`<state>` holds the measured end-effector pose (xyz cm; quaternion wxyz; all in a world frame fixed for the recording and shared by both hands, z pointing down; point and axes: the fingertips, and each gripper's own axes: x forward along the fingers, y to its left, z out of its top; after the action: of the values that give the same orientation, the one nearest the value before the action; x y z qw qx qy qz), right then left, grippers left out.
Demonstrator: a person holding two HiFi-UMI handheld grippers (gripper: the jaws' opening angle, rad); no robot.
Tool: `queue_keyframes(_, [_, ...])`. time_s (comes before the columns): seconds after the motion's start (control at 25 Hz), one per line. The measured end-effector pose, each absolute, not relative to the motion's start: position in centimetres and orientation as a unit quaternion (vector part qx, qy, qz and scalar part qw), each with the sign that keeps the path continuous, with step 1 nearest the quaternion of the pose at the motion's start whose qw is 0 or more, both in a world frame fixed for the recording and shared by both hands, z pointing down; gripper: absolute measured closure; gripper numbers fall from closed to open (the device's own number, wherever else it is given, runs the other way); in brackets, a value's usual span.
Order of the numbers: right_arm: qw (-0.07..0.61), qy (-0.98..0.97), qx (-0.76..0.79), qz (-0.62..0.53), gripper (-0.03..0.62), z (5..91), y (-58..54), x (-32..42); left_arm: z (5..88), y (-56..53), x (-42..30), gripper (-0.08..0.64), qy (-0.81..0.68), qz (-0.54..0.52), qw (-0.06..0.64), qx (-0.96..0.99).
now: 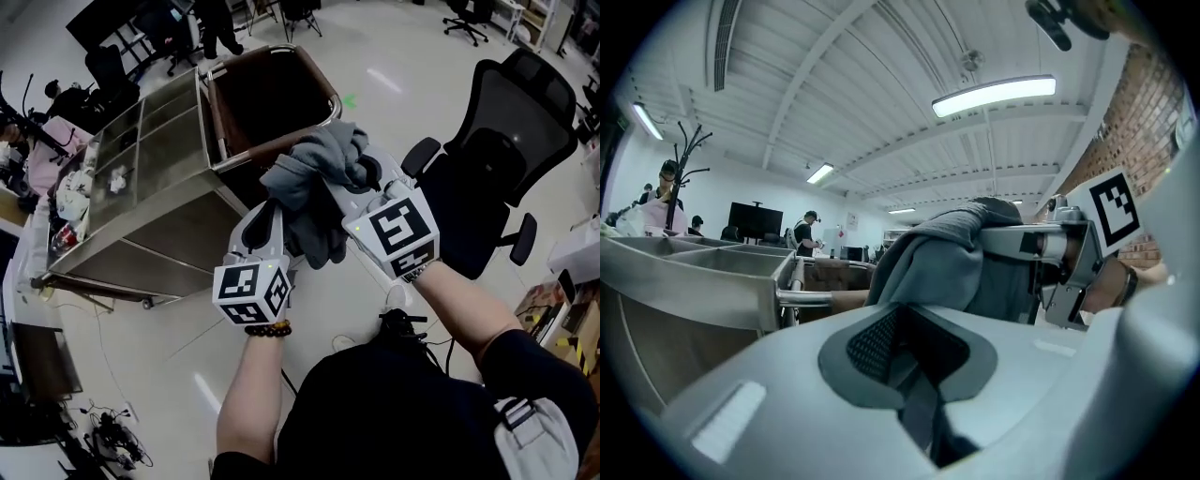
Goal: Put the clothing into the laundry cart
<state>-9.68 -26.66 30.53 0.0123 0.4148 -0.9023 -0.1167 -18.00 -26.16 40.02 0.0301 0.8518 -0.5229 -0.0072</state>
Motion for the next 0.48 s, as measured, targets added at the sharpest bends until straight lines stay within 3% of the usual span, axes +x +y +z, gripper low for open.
queue_keyframes(0.48, [0.009, -0.908, 0.398, -0.13, 0.492, 23.6, -25.7, -13.5, 33.2, -22.3, -22.8, 0.538, -0.561, -0.011, -0.002, 0.828])
